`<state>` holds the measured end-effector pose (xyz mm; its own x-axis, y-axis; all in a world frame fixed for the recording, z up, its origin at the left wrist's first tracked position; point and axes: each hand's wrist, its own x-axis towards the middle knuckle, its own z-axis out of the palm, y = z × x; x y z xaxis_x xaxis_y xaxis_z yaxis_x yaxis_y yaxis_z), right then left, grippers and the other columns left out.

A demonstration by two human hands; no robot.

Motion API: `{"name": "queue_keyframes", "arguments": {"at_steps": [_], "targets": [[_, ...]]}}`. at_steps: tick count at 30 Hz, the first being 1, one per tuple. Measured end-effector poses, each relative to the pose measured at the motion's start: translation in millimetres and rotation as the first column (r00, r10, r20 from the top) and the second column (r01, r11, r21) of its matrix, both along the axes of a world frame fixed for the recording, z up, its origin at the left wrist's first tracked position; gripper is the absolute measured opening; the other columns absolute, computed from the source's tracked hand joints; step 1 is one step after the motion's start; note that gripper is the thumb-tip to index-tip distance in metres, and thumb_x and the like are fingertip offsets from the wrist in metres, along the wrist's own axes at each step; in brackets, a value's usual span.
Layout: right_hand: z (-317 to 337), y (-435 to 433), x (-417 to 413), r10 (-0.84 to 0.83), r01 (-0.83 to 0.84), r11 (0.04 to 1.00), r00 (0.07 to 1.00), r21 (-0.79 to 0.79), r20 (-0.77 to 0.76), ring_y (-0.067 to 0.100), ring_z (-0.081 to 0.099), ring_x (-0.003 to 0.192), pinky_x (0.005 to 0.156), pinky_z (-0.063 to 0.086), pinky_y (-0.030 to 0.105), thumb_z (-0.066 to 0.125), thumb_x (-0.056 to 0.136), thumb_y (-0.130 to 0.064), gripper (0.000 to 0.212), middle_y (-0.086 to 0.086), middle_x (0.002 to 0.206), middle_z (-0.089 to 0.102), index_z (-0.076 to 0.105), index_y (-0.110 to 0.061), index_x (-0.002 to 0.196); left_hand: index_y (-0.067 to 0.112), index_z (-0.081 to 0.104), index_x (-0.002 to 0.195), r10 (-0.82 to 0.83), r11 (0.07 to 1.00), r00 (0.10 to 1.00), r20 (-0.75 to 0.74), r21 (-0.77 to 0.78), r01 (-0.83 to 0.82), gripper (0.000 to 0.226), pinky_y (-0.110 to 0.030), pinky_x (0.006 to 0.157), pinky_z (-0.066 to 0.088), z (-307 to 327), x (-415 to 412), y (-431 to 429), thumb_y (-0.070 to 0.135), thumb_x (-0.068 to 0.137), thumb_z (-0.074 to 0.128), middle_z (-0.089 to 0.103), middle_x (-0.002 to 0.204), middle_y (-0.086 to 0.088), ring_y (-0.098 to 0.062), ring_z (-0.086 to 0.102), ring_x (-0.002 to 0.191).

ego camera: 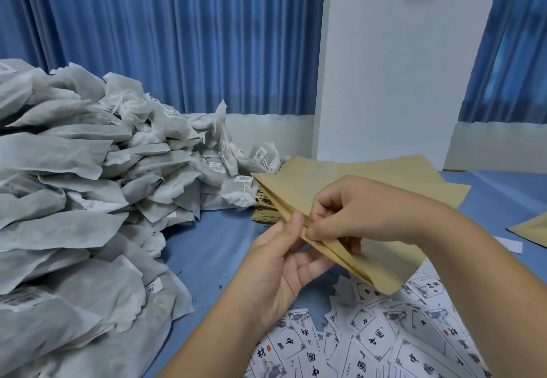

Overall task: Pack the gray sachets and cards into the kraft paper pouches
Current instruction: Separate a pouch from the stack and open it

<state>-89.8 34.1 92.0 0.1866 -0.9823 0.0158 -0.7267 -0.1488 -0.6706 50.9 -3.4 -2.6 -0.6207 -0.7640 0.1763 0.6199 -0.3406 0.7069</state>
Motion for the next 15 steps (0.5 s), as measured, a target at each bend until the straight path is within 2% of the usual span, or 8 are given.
{"name": "queue_keyframes", "arguments": {"at_steps": [2, 4, 7, 10, 12, 15], "targets": [[2, 2, -2, -0.022, 0.020, 0.999, 0.998, -0.034, -0.065, 0.009, 0.052, 0.051, 0.052, 0.046, 0.022, 0.070, 0.078, -0.016, 0.017, -0.003, 0.056, 0.056, 0.061, -0.013, 0.065, -0.003, 0.069, 0.105, -0.007, 1.000, 1.000, 0.010, 0.020, 0.007, 0.028, -0.037, 0.072, 0.059, 2, -1, 4, 0.016, 0.085, 0.065, 0.066, 0.114, -0.028, -0.038, 0.069, 0.099], [4, 2, 0, -0.073, 0.049, 0.990, 0.979, -0.132, -0.189, 0.008, 0.053, 0.054, 0.055, 0.046, 0.024, 0.068, 0.077, -0.018, 0.015, -0.003, 0.059, 0.059, 0.061, -0.015, 0.064, -0.002, 0.069, 0.103, 0.029, 0.998, 0.999, 0.038, 0.047, -0.031, 0.023, -0.035, 0.066, 0.060, 3, -4, 6, 0.012, 0.086, 0.062, 0.069, 0.108, -0.026, -0.035, 0.071, 0.092], [5, 5, 9, -0.145, 0.049, 0.965, 0.919, -0.258, -0.367, 0.015, 0.059, 0.068, 0.064, 0.051, 0.032, 0.065, 0.075, -0.024, 0.012, -0.001, 0.072, 0.065, 0.062, -0.017, 0.065, -0.002, 0.063, 0.107, 0.121, 0.992, 0.983, 0.137, 0.007, -0.124, 0.017, -0.031, 0.063, 0.059, 2, -6, 7, 0.007, 0.095, 0.053, 0.071, 0.101, -0.023, -0.031, 0.073, 0.086], [7, 11, 19, -0.185, 0.031, 0.950, 0.857, -0.310, -0.481, 0.009, 0.044, 0.053, 0.047, 0.034, 0.023, 0.064, 0.076, -0.023, 0.020, -0.006, 0.060, 0.051, 0.053, -0.018, 0.059, -0.002, 0.063, 0.105, 0.216, 0.976, 0.946, 0.241, -0.087, -0.201, 0.016, -0.034, 0.069, 0.060, 1, -6, 8, 0.002, 0.095, 0.051, 0.072, 0.099, -0.023, -0.032, 0.072, 0.088], [7, 13, 24, -0.177, -0.005, 0.947, 0.824, -0.320, -0.539, 0.009, 0.040, 0.052, 0.045, 0.028, 0.023, 0.062, 0.077, -0.018, 0.022, -0.005, 0.059, 0.046, 0.048, -0.018, 0.059, -0.003, 0.062, 0.104, 0.259, 0.965, 0.927, 0.273, -0.117, -0.235, 0.016, -0.038, 0.076, 0.060, 3, -8, 10, 0.002, 0.091, 0.053, 0.071, 0.098, -0.023, -0.034, 0.072, 0.090], [6, 13, 29, -0.160, -0.048, 0.945, 0.797, -0.325, -0.583, 0.014, 0.038, 0.052, 0.044, 0.026, 0.025, 0.058, 0.078, -0.014, 0.024, -0.001, 0.061, 0.044, 0.044, -0.016, 0.059, -0.008, 0.059, 0.104, 0.269, 0.963, 0.931, 0.247, -0.090, -0.254, 0.017, -0.037, 0.070, 0.060, 5, -8, 10, 0.000, 0.090, 0.054, 0.071, 0.091, -0.024, -0.034, 0.072, 0.083]]}}
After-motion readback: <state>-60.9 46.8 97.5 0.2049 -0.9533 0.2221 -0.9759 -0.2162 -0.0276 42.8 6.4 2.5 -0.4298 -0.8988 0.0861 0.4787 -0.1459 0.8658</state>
